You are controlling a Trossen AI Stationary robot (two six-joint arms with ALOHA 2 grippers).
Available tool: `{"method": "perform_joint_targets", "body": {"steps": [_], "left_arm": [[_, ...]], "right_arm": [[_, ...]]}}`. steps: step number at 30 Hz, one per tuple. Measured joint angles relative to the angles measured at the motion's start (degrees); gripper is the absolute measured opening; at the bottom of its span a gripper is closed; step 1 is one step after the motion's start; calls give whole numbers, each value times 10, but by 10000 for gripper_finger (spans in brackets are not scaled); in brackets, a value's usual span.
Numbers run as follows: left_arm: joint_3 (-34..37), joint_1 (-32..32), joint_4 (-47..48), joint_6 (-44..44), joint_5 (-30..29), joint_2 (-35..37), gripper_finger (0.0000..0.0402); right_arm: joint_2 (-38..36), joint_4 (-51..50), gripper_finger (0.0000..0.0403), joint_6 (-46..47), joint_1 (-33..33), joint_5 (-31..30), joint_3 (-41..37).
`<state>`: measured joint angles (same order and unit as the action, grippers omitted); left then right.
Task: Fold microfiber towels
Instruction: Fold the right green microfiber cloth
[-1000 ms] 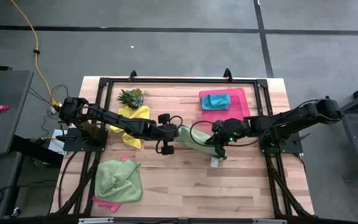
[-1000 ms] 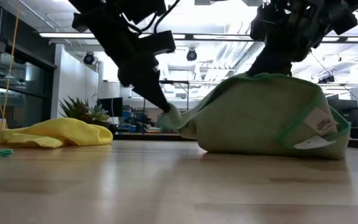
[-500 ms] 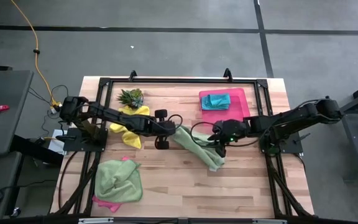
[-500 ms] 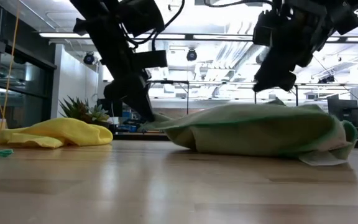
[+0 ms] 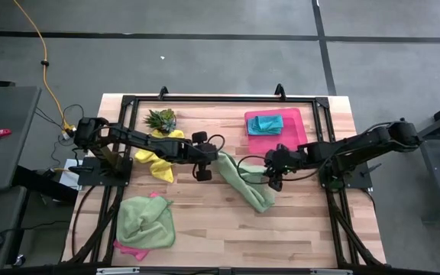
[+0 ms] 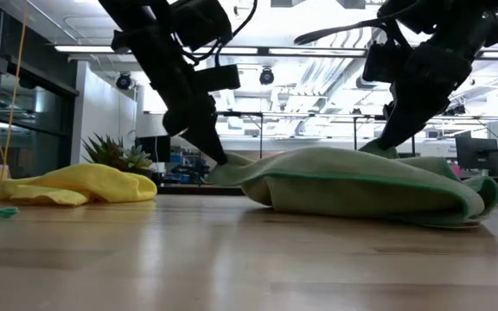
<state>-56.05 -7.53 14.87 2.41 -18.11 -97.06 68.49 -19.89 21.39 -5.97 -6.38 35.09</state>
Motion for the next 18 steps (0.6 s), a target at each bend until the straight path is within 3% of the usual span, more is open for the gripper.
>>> {"method": "perform_joint_targets", "body": {"steps": [11,18], "left_arm": [[0,0,-19,-29,0,0,0],[0,1,-19,-33,0,0,0]], "right_arm": [[0,8,162,-24,0,10,0],[0,9,105,-23,0,10,0]]}}
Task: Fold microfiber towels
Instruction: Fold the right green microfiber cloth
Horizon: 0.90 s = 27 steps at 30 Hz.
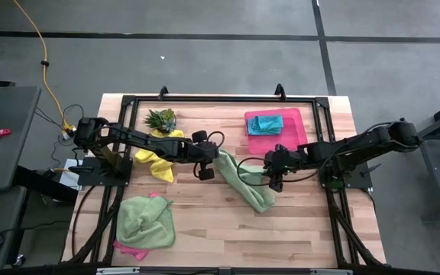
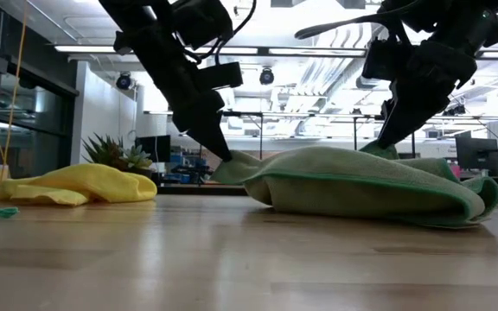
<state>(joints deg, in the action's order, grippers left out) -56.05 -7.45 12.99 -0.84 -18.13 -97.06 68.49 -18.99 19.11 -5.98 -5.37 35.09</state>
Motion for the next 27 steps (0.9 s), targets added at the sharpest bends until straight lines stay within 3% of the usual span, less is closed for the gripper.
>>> {"method": "perform_joint_targets", "body": {"steps": [7,16,22,27], "left_arm": [[0,0,0,-8,4,0,0],[-1,-2,25,55,30,24,0],[-1,-27,80,56,176,137,0],[-1,-35,118,56,167,266,0]], "right_arm": [[0,10,13,14,0,-1,18],[0,-63,3,-13,0,-22,86],[0,-176,1,-33,1,-53,184],[0,-225,1,-76,19,-67,303]]}}
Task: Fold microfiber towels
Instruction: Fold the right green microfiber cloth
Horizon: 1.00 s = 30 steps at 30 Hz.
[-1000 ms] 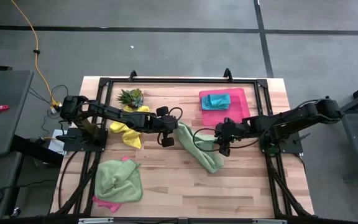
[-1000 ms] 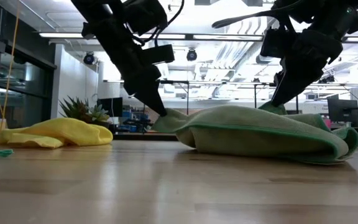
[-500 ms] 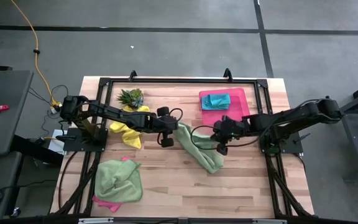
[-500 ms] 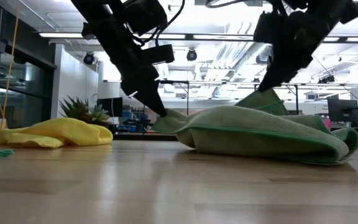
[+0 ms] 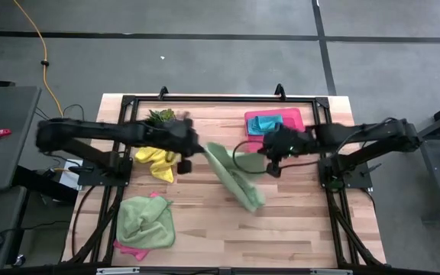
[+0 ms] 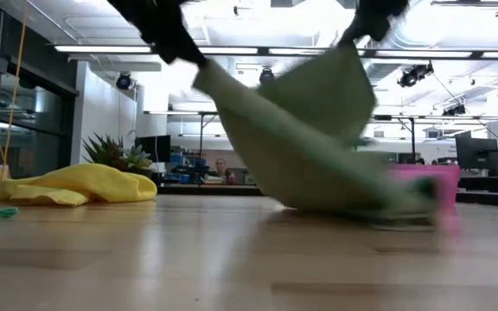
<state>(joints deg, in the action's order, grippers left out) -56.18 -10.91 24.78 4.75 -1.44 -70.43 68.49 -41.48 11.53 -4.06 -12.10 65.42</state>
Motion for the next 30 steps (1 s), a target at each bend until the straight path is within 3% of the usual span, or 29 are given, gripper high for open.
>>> {"method": "perform_joint_targets", "body": {"steps": [6,13,17,22,30], "left_arm": [[-58,0,114,-15,-35,92,0],[-196,0,201,0,-46,101,0],[-258,0,220,55,-108,98,0],[-302,0,221,101,-179,97,0],[-309,0,248,88,-151,92,0]], "right_arm": [[0,-51,0,-57,28,-14,136],[0,-126,0,-95,61,-14,249],[0,-189,0,-115,75,-9,299],[0,-243,0,-95,90,44,336],[1,-297,0,-91,93,63,348]]}}
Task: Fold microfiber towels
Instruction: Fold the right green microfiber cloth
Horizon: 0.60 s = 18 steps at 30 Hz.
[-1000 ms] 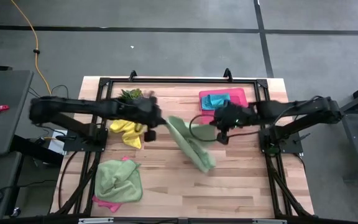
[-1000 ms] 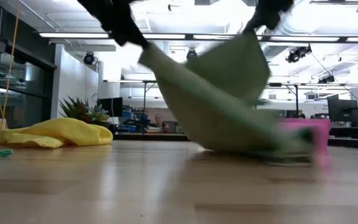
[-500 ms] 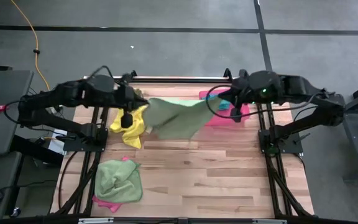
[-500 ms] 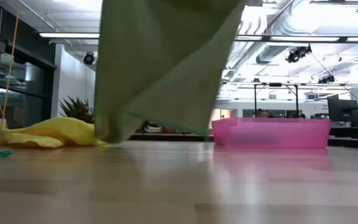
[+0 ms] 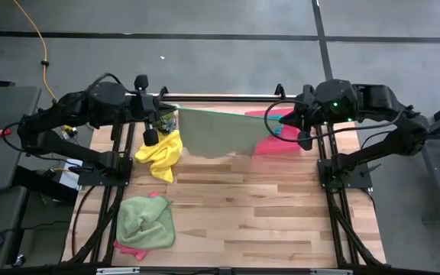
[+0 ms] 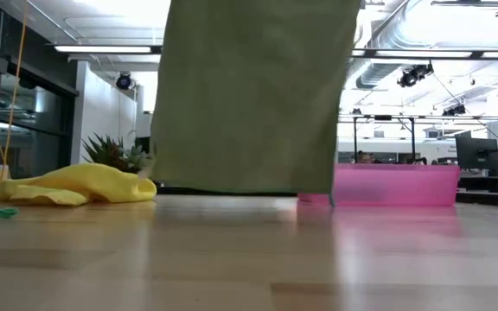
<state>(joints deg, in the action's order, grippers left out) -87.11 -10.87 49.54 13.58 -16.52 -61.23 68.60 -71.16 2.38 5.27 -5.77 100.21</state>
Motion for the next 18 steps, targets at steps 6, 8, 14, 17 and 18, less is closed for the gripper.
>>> {"method": "perform_joint_targets", "body": {"steps": [6,8,14,17,18], "left_arm": [[3,0,37,-24,17,-26,0],[3,0,51,-23,-8,-37,0],[4,-8,48,33,-94,-58,0],[4,-25,37,51,-94,-58,0],[4,-31,34,54,-94,-58,0]], "right_arm": [[0,-6,0,-12,4,0,0],[0,-6,0,-15,4,-13,0],[0,-3,0,-39,14,-37,-1],[0,-2,0,-43,25,-32,-1],[0,-2,0,-50,28,-32,-1]]}}
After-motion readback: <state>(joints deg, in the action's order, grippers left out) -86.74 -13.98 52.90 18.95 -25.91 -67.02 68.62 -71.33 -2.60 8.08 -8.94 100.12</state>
